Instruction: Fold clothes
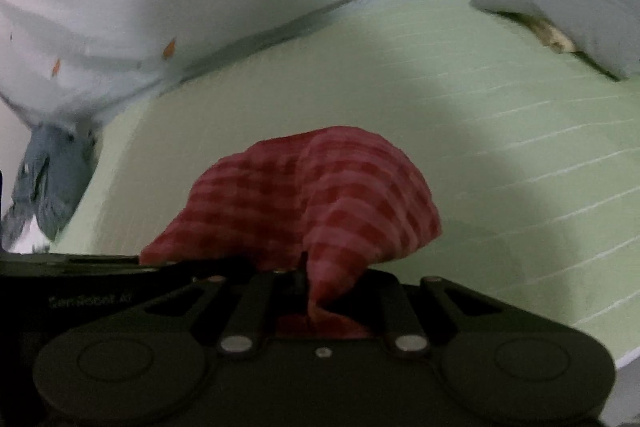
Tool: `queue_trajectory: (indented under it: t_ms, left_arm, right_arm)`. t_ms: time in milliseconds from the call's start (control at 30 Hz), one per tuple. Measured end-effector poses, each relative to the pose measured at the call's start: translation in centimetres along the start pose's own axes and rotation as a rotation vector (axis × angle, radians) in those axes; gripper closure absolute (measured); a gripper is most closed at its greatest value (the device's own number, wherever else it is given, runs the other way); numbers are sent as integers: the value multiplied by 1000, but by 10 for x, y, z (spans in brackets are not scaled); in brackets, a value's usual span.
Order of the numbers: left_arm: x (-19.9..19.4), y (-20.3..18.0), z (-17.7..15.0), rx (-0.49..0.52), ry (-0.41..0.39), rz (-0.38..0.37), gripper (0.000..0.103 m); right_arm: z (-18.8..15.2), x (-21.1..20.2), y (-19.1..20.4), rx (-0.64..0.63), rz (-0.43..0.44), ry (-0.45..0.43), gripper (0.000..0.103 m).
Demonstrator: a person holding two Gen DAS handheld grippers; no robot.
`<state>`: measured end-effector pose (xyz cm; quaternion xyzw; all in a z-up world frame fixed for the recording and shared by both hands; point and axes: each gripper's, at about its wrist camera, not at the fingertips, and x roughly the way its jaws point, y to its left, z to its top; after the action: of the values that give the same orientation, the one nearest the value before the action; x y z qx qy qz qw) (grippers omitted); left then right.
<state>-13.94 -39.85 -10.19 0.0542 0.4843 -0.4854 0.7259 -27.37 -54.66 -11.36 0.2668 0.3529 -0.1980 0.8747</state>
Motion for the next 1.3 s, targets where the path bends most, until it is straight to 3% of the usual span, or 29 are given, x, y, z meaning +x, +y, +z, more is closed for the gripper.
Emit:
queue_trajectory:
  t_ms: [133,300,467,700,800,900,967,1033,1067,1100,1133,1167,1233,1300]
  left_arm:
    - [41,-60,30,69,-20,41,89]
    - [99,-132,76,106,-49,25,86]
    - [142,-187,123,140,-61,11,87]
    - [217,-254,194,342,-51,61,90]
    - [240,-274,239,426,-65,69,90]
    - [257,-289,300,477,-86,22,89]
    - [271,-302,339,529,-129,0,83]
    - [286,-313,366,579,-198,19,59]
    - [297,-315,374,595,-239,47,28]
    - [309,-313,379,601,-284,87,7]
    - [325,-308,381,596,-296,122,7]
    - [343,-300,380,579,-270,149,7]
    - [377,-282,376,543,-203,199,7]
    - [405,-261,362,501,-102,223,7]
  right_arm:
    - [23,-15,-67,61,26,-55,92]
    - [66,-30,-166,187,55,-150,92]
    - [96,-41,-252,414,91,-243,92]
    - [134,-15,-330,662,186,-354,91]
    - [156,0,-360,783,239,-406,91]
    - [187,14,-383,890,286,-494,91]
    - [205,15,-392,904,303,-565,91]
    - [220,19,-400,915,305,-633,85]
    - [224,25,-404,929,273,-651,79]
    - [227,31,-408,941,236,-664,60]
    - [228,41,-411,947,164,-652,38]
    - [229,52,-414,954,92,-635,31]
    - [226,70,-419,989,-38,-538,29]
    - [221,79,-419,961,-64,-512,29]
